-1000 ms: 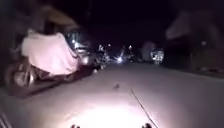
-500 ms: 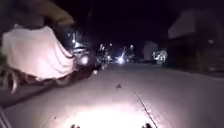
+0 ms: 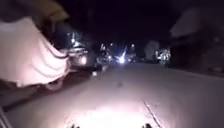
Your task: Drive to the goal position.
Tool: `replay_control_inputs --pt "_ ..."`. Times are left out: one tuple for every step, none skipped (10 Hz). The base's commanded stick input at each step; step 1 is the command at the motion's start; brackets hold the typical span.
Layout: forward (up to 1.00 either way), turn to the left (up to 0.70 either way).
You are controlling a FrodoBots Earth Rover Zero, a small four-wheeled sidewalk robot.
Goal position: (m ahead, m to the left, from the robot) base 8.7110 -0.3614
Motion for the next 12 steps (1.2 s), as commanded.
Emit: replay_control_inputs --pt "0.85 -0.32" --pt "0.85 -0.15" --pt "0.85 0.0" --pt "0.85 0.0" --pt "0.85 0.0" --pt "0.85 0.0" --pt "0.85 0.0" --pt "0.85 0.0" --pt "0.85 0.0" --pt "0.85 0.0" --pt "0.85 0.0" --pt "0.85 0.0"
